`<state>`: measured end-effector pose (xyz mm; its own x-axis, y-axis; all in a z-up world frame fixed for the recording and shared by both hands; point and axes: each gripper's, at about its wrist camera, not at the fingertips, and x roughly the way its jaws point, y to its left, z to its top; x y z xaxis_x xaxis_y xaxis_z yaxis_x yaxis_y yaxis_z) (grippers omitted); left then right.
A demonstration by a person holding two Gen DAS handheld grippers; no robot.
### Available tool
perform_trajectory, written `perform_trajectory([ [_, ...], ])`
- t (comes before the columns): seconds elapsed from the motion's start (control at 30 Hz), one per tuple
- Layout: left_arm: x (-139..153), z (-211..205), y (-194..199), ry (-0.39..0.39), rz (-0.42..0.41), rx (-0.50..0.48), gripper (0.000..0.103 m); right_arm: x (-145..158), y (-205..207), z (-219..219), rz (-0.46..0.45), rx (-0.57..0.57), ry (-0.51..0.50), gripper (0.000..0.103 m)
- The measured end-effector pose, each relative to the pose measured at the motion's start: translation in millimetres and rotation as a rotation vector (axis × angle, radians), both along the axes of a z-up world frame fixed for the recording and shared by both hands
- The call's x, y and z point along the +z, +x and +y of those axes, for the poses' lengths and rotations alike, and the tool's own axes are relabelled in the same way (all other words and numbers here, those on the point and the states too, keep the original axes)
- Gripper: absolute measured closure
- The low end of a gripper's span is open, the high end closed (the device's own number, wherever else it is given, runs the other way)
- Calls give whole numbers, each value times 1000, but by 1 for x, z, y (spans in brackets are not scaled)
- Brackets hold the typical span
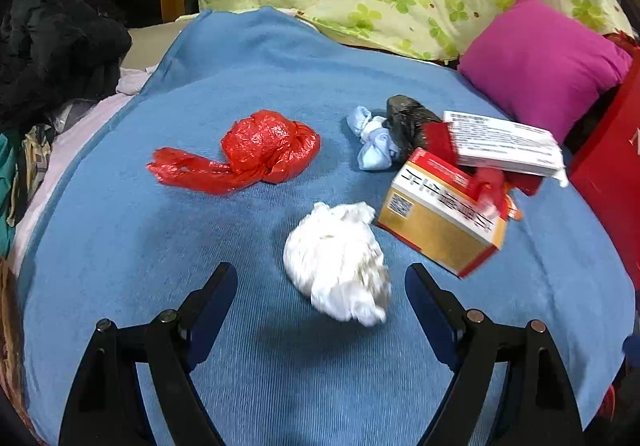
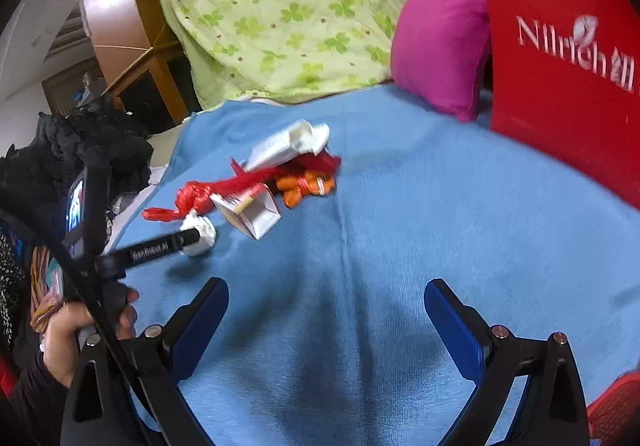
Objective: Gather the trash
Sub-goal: 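Move the left gripper back to the bed and grasp the crumpled white tissue, then grasp the orange-and-white medicine box with the right gripper while the left holds the tissue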
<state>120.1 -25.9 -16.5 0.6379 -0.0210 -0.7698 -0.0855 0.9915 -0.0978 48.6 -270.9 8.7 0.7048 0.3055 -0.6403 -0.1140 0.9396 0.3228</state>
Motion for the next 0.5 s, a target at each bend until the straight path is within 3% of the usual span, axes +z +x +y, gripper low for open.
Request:
perform_trajectory([
  [0.2,-14,-4,10,48,23,22,18,-7,4,-6,9,2,49,3],
  [0.27,-17,-6,9,79,25,22,39,-9,6,-2,19,20,50,3],
  [0.3,-18,-7,10,83,31,14,56,-9,6,-1,19,26,51,3],
  [0.5,-10,0,-4,96,-6,39,60,-9,2,3,5,21,37,3],
])
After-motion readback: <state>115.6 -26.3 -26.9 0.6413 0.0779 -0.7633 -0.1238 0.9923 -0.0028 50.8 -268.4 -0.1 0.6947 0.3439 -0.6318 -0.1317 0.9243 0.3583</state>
